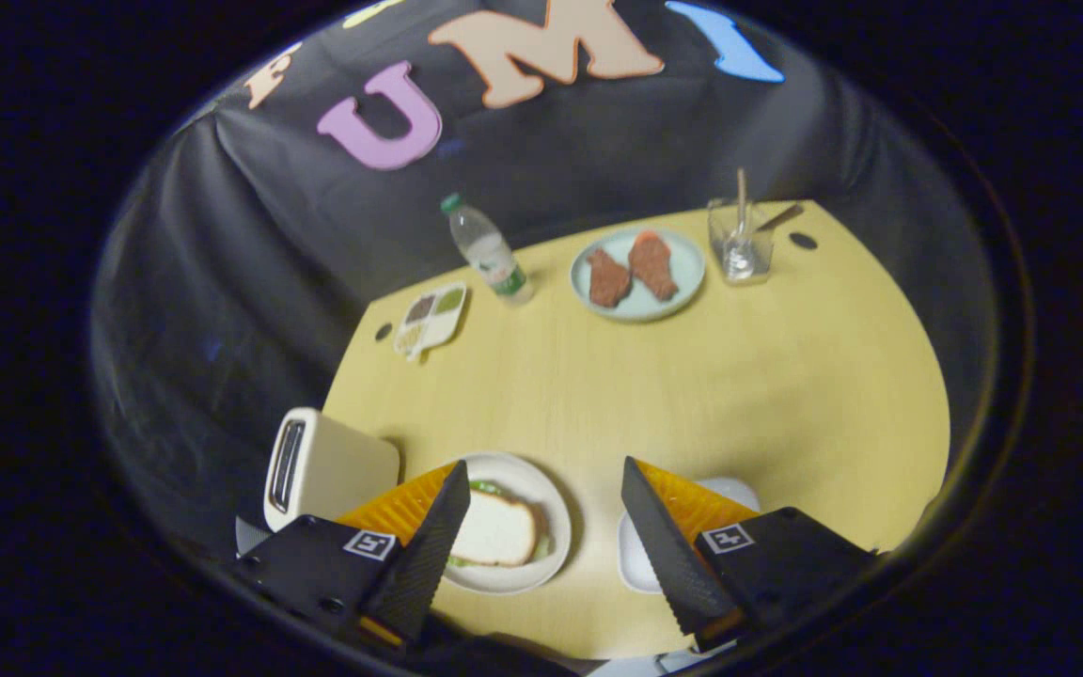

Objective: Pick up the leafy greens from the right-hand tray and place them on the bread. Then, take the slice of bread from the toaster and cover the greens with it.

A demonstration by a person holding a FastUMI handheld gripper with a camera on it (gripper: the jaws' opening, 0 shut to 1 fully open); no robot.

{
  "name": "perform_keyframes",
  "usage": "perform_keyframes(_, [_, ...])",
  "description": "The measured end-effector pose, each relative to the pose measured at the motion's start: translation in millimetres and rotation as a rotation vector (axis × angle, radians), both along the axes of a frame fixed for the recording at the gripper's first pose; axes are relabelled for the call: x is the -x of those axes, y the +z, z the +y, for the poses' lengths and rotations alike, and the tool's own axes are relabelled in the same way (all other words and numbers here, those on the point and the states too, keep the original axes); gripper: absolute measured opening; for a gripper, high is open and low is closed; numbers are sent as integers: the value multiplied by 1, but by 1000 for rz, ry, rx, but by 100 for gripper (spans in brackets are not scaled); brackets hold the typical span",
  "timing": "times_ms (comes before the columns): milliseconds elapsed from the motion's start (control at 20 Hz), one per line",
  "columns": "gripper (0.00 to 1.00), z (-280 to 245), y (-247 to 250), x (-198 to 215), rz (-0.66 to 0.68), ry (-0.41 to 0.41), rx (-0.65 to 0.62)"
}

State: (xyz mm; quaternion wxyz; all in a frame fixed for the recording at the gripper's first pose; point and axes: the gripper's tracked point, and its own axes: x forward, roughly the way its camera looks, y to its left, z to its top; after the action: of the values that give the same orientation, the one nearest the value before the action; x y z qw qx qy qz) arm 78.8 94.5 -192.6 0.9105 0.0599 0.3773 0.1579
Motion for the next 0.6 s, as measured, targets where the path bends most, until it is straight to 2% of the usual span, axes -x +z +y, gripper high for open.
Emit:
perform_keyframes(150, [100,-30,58,-10,-209,-67,13])
perform_keyframes(400, [100,-59,145,-1,-521,-140,54])
perform_keyframes(600, [100,-70,199,16,-710,-171,59])
